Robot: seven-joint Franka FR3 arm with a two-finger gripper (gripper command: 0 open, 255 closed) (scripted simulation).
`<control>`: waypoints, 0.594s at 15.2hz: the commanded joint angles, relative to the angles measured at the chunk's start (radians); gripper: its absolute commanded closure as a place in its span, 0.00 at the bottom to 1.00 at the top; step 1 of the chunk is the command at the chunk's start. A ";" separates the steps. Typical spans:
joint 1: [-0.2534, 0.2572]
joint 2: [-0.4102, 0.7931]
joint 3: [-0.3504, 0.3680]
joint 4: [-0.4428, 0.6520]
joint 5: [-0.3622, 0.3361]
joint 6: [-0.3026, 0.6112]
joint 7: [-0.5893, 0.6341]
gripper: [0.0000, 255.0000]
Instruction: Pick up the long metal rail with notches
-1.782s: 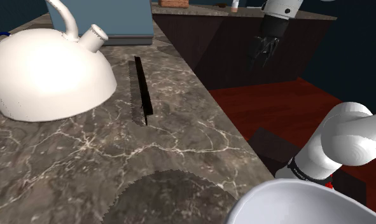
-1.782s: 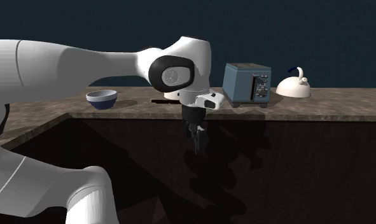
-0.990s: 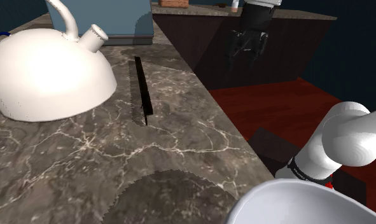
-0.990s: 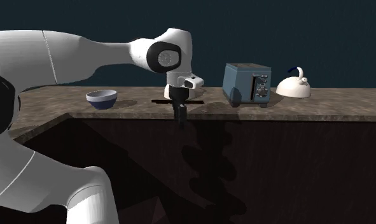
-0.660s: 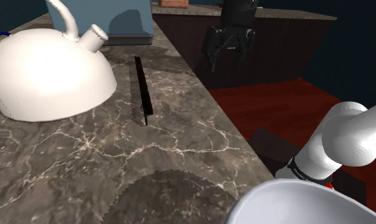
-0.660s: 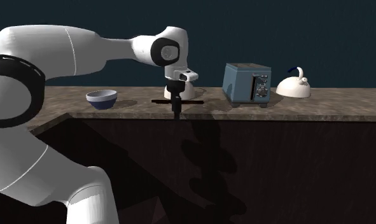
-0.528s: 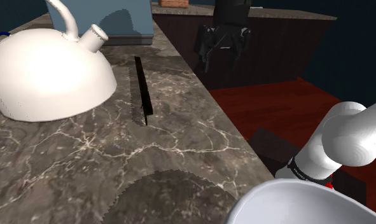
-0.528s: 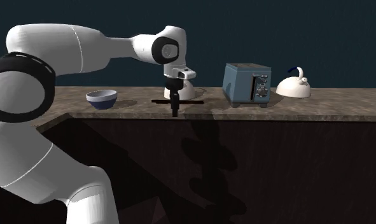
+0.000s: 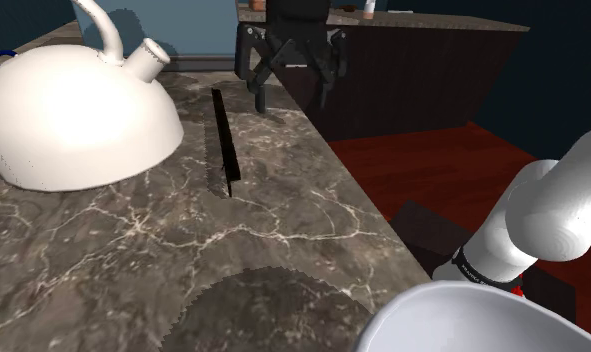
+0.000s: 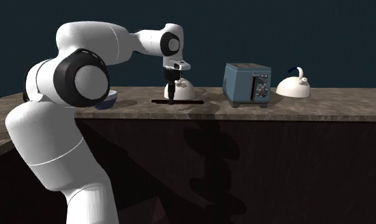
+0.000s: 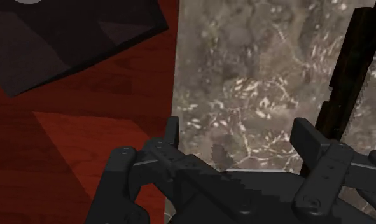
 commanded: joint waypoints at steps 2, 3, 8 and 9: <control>0.019 0.145 0.071 0.150 -0.064 -0.028 0.140 0.00; 0.033 0.200 0.093 0.208 -0.093 -0.043 0.188 0.00; 0.127 0.409 0.137 0.430 -0.214 -0.105 0.348 0.00; 0.122 0.400 0.135 0.406 -0.208 -0.088 0.343 0.00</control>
